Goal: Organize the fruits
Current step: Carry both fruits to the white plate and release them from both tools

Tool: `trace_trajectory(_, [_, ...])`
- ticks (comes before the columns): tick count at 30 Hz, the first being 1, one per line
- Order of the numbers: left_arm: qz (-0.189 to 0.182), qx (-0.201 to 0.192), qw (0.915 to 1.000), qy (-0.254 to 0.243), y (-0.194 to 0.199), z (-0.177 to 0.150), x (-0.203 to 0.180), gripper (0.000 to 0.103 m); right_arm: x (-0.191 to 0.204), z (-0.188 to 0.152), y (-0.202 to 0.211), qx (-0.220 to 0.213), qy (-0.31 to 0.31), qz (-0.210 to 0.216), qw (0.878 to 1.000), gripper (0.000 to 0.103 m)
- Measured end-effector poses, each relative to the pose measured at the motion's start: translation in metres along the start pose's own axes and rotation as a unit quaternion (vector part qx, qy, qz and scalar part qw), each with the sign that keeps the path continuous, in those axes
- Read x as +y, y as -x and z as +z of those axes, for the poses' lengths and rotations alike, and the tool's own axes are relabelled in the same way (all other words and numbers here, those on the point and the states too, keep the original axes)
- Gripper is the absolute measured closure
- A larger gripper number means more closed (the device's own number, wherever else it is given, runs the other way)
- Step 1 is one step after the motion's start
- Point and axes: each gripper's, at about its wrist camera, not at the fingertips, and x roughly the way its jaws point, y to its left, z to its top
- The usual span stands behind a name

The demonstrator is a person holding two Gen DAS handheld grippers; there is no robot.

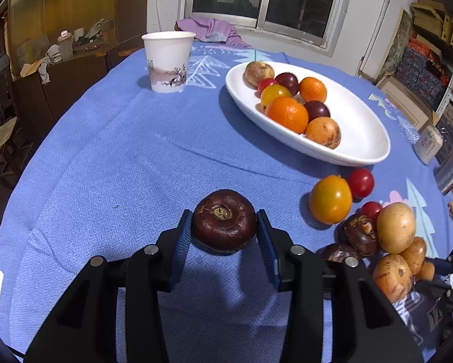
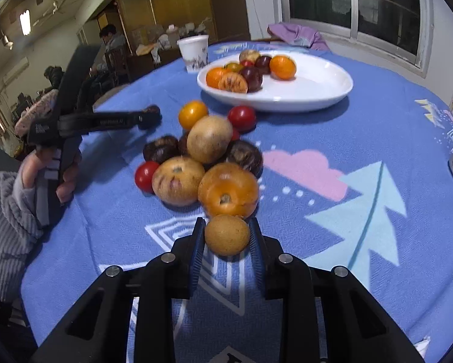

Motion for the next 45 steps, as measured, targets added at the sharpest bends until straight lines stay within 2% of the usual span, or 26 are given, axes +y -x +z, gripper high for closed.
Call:
trace_trajectory(3, [-0.010,-0.030,0.9995,-0.004,0.018,0.005,-0.006,0.061,-0.014,0.006,0.021,-0.038,-0.024,0.000,0.999,0.074])
trace_trajectory(7, [-0.025,-0.038,0.9990,-0.003,0.030,0.024,-0.016,0.061,-0.033,0.014,0.038,-0.074,-0.056,-0.008,0.996,0.074])
trace_trajectory(13, [-0.029,-0.045,0.9986,-0.006,0.031,0.077,-0.043,0.061,-0.047,0.064,0.047,-0.095,-0.076,-0.033,0.992,0.074])
trace_trajectory(17, [-0.031,-0.045,0.9985,-0.003,0.011,0.106,-0.060,0.061,-0.055,0.103,0.024,-0.100,-0.081,-0.040,0.991,0.074])
trace_trajectory(21, [-0.006,-0.035,0.9993,0.013,-0.025,0.129,-0.058,0.061,-0.067,0.125,-0.017,-0.085,-0.103,-0.035,0.990,0.074])
trace_trajectory(23, [-0.011,-0.024,0.9993,0.027,-0.044,0.133,-0.051,0.061,-0.071,0.131,-0.035,-0.073,-0.108,-0.039,0.991,0.074])
trace_trajectory(28, [-0.024,-0.004,0.9995,0.020,-0.073,0.135,-0.049,0.061,-0.076,0.134,-0.059,-0.061,-0.116,-0.042,0.991,0.073])
trace_trajectory(30, [-0.023,-0.004,0.9996,0.016,-0.077,0.136,-0.050,0.061,-0.077,0.131,-0.060,-0.066,-0.121,-0.040,0.990,0.070])
trace_trajectory(31, [-0.024,-0.005,0.9996,0.015,-0.077,0.136,-0.050,0.060,-0.076,0.130,-0.060,-0.065,-0.120,-0.038,0.990,0.065])
trace_trajectory(33, [-0.025,-0.008,0.9995,0.016,-0.075,0.136,-0.049,0.056,-0.075,0.130,-0.056,-0.071,-0.118,-0.038,0.990,0.065])
trace_trajectory(39, [-0.023,-0.030,0.9992,0.015,-0.041,0.124,-0.043,0.055,-0.069,0.125,-0.022,-0.100,-0.122,-0.027,0.987,0.063])
trace_trajectory(41, [-0.027,-0.035,0.9989,0.014,-0.024,0.111,-0.041,0.052,-0.064,0.117,-0.004,-0.111,-0.125,-0.021,0.986,0.053])
trace_trajectory(43, [-0.032,-0.037,0.9987,0.010,-0.005,0.089,-0.038,0.045,-0.058,0.107,0.011,-0.123,-0.123,-0.017,0.985,0.046])
trace_trajectory(45, [-0.033,-0.035,0.9988,0.003,0.006,0.064,-0.037,0.036,-0.051,0.091,0.022,-0.126,-0.119,-0.014,0.985,0.044])
